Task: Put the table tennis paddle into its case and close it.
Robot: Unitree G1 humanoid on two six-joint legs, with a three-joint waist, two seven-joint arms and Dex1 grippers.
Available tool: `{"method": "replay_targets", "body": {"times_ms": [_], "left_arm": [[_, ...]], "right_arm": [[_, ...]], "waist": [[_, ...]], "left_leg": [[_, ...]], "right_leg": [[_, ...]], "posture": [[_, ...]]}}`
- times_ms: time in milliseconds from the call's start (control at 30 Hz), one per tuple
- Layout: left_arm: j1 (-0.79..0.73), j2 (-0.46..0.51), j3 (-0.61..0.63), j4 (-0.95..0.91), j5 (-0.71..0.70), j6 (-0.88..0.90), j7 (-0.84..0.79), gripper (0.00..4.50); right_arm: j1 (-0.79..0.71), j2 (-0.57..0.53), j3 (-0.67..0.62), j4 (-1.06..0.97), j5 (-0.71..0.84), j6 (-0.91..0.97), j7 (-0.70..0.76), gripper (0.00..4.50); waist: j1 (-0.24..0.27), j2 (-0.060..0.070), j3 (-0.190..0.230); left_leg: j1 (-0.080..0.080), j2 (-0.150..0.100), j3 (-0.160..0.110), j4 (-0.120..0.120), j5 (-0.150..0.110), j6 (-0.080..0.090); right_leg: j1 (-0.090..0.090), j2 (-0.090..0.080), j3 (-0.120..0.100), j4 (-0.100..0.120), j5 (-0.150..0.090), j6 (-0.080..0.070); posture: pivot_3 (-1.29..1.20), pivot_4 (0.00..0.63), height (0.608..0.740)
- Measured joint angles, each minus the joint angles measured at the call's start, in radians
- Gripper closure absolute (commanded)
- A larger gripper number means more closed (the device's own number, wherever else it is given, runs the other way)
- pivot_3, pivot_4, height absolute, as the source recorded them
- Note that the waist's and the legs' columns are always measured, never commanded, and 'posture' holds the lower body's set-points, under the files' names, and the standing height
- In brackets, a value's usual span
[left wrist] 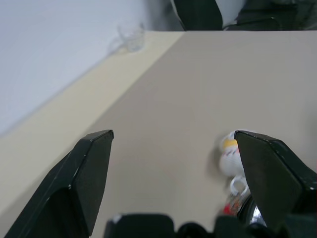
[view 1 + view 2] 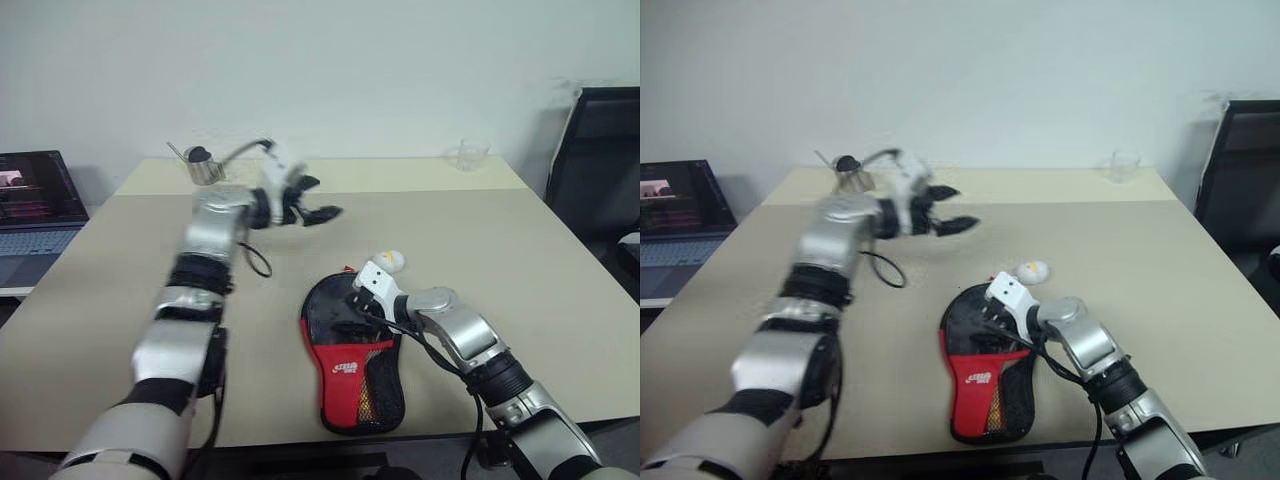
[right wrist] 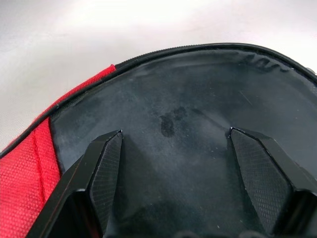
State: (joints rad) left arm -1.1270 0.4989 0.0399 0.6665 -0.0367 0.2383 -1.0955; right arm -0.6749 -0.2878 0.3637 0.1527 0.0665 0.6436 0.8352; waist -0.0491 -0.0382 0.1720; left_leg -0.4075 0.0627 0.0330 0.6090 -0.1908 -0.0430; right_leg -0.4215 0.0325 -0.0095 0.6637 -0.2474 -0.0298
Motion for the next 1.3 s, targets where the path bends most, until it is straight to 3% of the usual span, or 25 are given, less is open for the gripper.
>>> {"method": "replay_targets", "body": {"times_ms": [167, 467, 733, 933, 1067, 1300], "left_arm": [[0.134, 0.149, -0.003, -0.187, -0.068, 0.100, -0.131, 0.24], [0.337, 0.287, 0.016, -0.493, -0.214, 0.252, -0.219, 0.24], [0.609, 0.285, 0.122, -0.771, -0.382, 0.459, -0.096, 0.24], [0.700, 0.280, 0.150, -0.910, -0.460, 0.526, 0.000, 0.24], [0.712, 0.257, 0.094, -0.929, -0.449, 0.524, 0.062, 0.24], [0.670, 0.111, -0.094, -0.832, -0.311, 0.395, 0.205, 0.24]], "right_arm": [[0.006, -0.028, -0.009, -0.005, 0.033, -0.011, 0.058, 0.74], [-0.026, -0.081, -0.091, -0.016, 0.114, -0.032, 0.144, 0.74], [-0.081, -0.192, -0.195, -0.092, 0.205, 0.010, 0.198, 0.74], [-0.124, -0.427, -0.249, -0.073, 0.221, -0.053, 0.323, 0.74], [-0.152, -0.514, -0.260, 0.057, 0.198, -0.137, 0.401, 0.74], [-0.258, -0.491, -0.263, 0.244, 0.168, -0.243, 0.406, 0.74]], "waist": [[0.012, -0.001, 0.000], [0.017, 0.000, 0.001], [0.018, 0.000, 0.002], [0.028, 0.000, 0.003], [0.024, 0.000, 0.003], [0.018, 0.000, 0.003]], "left_leg": [[0.000, 0.000, 0.000, 0.001, 0.000, 0.000], [-0.001, 0.001, 0.000, 0.001, 0.000, 0.000], [-0.001, 0.002, -0.001, 0.001, 0.000, 0.000], [-0.001, 0.000, -0.001, 0.001, 0.000, 0.000], [-0.001, 0.000, 0.000, 0.002, 0.000, 0.000], [0.001, 0.001, 0.000, 0.001, 0.000, 0.000]], "right_leg": [[0.000, 0.000, -0.001, 0.001, 0.000, 0.000], [-0.002, 0.000, 0.000, 0.000, 0.000, 0.000], [-0.002, -0.001, 0.000, 0.001, 0.000, -0.001], [-0.001, -0.002, 0.000, -0.001, -0.001, -0.001], [-0.001, -0.002, 0.001, 0.000, -0.001, -0.001], [-0.001, -0.001, 0.001, 0.002, 0.000, -0.002]], "posture": [[0.00, 0.150, 0.740], [0.00, 0.150, 0.740], [0.00, 0.150, 0.740], [0.00, 0.150, 0.740], [0.00, 0.150, 0.740], [0.00, 0.150, 0.740]]}}
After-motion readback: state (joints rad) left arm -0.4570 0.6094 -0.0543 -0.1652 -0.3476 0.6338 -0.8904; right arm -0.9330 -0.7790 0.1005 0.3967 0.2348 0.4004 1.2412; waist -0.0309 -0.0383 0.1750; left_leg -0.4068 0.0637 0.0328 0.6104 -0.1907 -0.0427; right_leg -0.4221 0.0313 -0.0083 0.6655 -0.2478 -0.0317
